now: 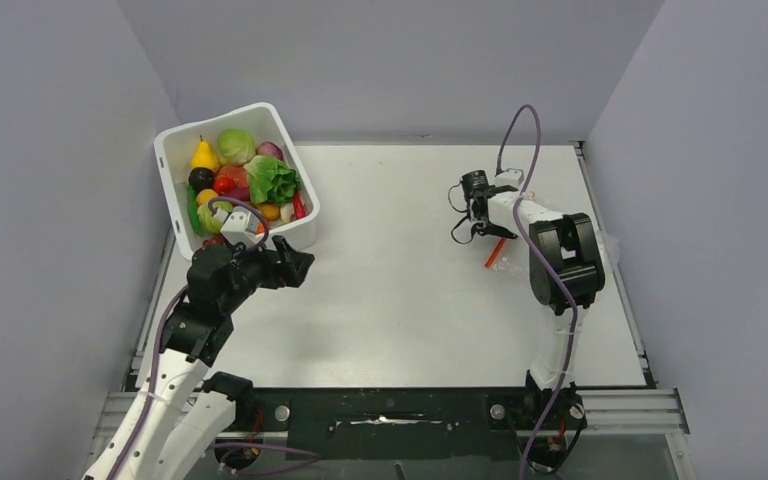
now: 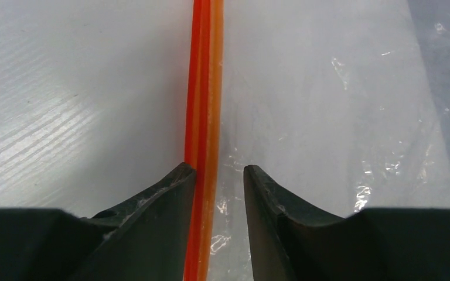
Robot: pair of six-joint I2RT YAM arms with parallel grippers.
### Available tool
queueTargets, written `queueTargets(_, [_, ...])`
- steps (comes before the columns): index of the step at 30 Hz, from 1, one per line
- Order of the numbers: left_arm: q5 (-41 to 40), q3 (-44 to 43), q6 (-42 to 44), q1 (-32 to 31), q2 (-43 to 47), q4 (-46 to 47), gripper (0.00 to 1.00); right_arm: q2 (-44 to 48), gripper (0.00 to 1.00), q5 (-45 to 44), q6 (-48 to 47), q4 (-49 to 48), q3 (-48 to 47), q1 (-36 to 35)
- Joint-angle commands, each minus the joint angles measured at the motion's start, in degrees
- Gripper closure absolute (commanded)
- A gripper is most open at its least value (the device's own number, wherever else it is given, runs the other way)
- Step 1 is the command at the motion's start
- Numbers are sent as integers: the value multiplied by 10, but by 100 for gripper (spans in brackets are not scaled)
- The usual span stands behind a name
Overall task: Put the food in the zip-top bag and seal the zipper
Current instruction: Move the zipper food storage bag to the center of the board.
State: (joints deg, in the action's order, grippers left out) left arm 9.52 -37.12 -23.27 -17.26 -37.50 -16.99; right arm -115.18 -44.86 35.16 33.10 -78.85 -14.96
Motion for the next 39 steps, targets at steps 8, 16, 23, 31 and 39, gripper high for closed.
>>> queueTargets(8, [-9, -28, 9, -4, 10, 14, 18, 12, 82, -46, 4, -16, 2, 8])
queueTargets(16, [-15, -26, 10, -3, 15, 14, 18, 29, 100, -31, -5, -30, 22, 9])
queueTargets(23, [-17, -25, 13, -2, 12, 14, 18, 91, 100, 14, -38, -76, 77, -6])
queueTargets(31, [-21, -23, 12, 0, 5, 15, 18, 187, 100, 66, -59, -109, 142, -44])
queueTargets(39, [6, -20, -18, 0, -19, 24, 20, 277, 100, 121, -62, -98, 163, -121])
